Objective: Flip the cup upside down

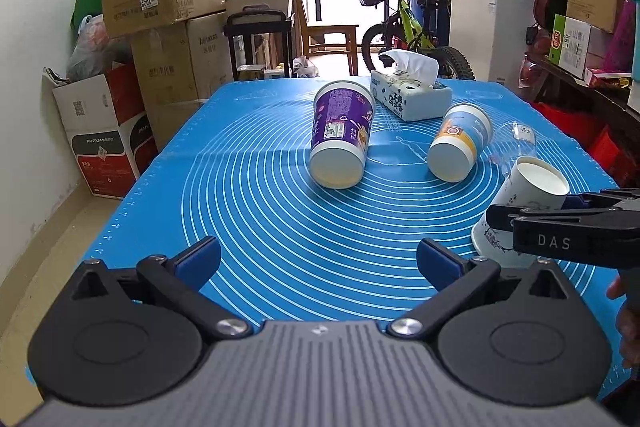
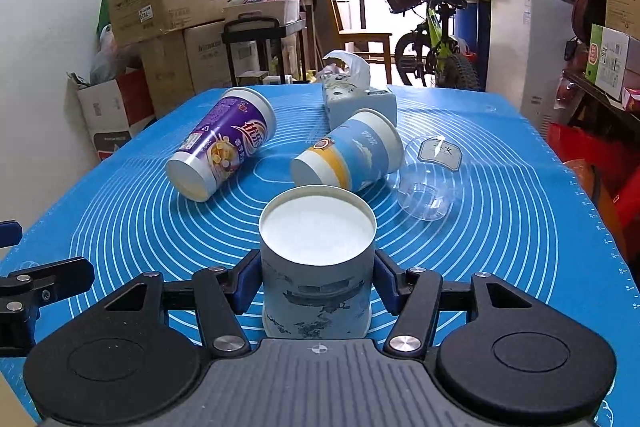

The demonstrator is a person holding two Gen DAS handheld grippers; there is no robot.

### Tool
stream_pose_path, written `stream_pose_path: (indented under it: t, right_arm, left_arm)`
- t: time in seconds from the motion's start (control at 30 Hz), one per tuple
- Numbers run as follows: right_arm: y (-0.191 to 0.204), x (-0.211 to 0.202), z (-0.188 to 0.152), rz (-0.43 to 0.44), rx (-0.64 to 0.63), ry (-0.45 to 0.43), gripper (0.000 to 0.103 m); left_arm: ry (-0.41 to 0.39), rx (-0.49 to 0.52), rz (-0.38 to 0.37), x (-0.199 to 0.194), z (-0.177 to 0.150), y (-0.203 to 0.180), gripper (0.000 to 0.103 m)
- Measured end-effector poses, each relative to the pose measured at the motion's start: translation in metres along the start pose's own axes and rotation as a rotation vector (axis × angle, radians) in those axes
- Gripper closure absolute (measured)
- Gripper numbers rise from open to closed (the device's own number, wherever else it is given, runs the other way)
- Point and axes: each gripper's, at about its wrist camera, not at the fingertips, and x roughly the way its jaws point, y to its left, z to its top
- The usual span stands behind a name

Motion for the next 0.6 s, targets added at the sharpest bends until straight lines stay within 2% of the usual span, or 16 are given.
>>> stream_pose_path:
  t: [0.07, 0.13, 0.3, 0.6]
  right_arm:
    - [-0.001, -0.002, 0.001, 0.006, 0.010, 0.004, 0.031]
    - [-0.002, -0.005, 0.001, 0.009, 0.026, 0.002, 0.021]
    - [-0.006, -0.025, 0.002, 0.005, 0.069, -0.011, 0.007]
    - [-0.004, -0.082, -0.011, -0.020, 0.061, -0.047, 0.004]
  left_arm:
    - [0.000, 0.000, 0.001, -0.001, 0.000, 0.000, 0.000]
    - [-0.002, -0.001, 0.001, -0.002, 0.000, 0.000, 0.000]
    - [-0.013, -0.005, -0.010, -0.013, 0.000, -0.003, 0.000]
    - [-0.041, 0.004, -0.029, -0.043, -0.006, -0.012, 0.000]
